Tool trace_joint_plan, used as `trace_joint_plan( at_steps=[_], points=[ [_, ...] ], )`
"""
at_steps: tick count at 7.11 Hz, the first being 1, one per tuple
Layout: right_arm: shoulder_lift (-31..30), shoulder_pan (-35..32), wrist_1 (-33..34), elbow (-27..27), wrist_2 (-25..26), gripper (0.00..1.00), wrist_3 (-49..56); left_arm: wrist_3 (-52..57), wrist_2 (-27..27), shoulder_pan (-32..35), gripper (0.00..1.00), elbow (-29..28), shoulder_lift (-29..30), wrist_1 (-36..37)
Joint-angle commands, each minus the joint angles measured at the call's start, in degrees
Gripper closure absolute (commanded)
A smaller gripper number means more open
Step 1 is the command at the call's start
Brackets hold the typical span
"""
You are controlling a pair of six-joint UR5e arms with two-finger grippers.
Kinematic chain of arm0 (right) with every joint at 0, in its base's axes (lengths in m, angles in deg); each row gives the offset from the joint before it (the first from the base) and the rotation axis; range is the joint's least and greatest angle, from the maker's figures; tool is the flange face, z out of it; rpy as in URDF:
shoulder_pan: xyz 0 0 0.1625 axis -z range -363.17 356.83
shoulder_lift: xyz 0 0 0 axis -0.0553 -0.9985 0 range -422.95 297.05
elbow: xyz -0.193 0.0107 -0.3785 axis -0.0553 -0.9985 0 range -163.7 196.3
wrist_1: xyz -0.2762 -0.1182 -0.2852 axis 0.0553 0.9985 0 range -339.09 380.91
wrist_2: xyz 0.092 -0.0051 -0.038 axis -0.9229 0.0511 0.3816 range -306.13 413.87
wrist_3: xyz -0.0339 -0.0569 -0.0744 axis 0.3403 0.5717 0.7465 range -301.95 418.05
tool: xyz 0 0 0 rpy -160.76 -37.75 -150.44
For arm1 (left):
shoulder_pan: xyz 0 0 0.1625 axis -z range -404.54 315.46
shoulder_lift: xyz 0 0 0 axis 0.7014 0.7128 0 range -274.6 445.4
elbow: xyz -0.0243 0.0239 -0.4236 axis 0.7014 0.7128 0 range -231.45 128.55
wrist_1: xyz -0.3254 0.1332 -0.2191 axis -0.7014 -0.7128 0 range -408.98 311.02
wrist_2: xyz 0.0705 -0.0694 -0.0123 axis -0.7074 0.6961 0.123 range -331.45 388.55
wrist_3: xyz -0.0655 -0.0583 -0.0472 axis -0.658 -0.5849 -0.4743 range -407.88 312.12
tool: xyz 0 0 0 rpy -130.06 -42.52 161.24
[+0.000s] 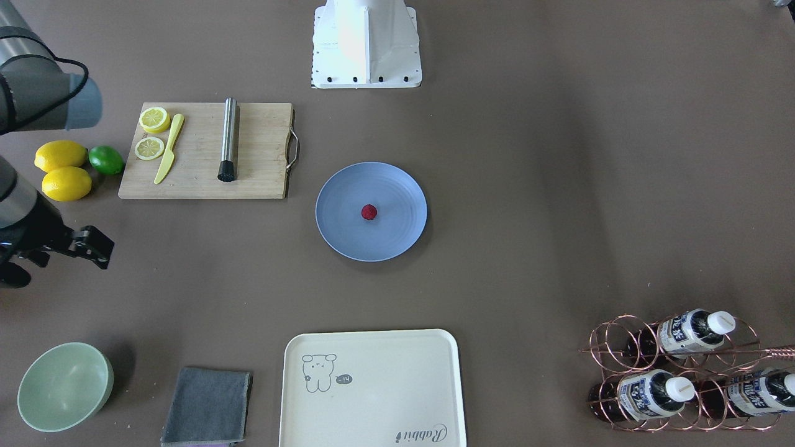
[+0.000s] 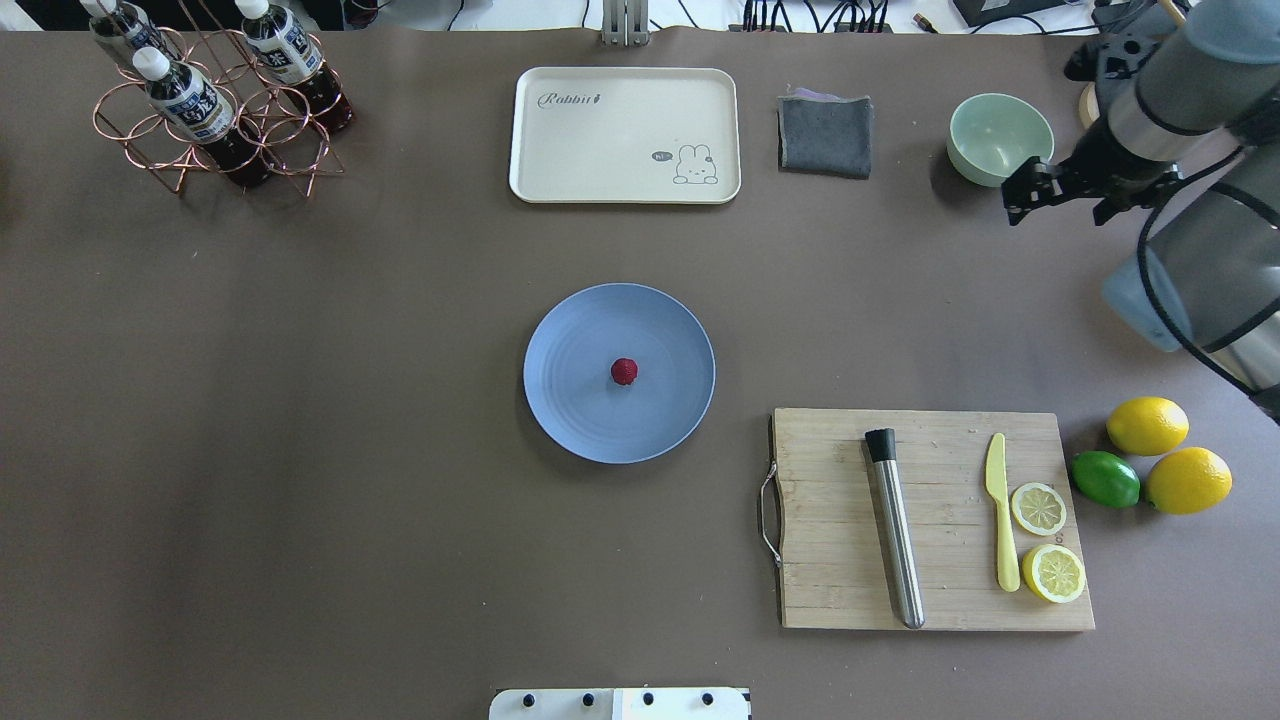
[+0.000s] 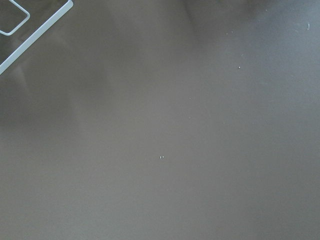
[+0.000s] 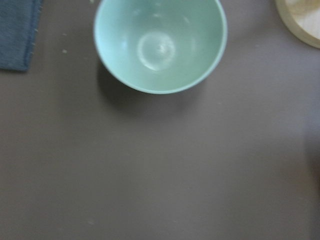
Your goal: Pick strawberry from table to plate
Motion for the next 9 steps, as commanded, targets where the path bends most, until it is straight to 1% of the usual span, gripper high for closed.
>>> trace_joint_plan(
  at_steps=[1,2,3,4,5,9],
  points=[
    [-10.37,-11.44,0.00,0.98,-6.20,0.00,21.42,0.00,0.01,0.00,0.02,0.06,-0.01,0.01],
    [-13.71,-16.55,0.18,0.63,-7.71,0.00,30.66,0.08,0.01,0.00,0.02,0.06,-0.01,0.01],
    [-16.36,-20.16,0.62,0.54,-7.90,0.00,36.15,0.00,-0.08,0.00,0.02,0.06,-0.01,0.09],
    [-18.21,-22.55,0.53,0.63,-7.90,0.00,38.99,0.00,-0.08,0.00,0.02,0.06,-0.01,0.10],
    [-19.01,-23.71,0.53,0.63,-7.81,0.00,40.24,0.00,-0.17,0.00,0.02,0.15,0.07,0.01],
    [-20.69,-23.80,0.01,0.54,-7.11,0.00,39.99,-0.44,-0.26,0.00,0.02,-0.20,-0.01,0.18]
  ],
)
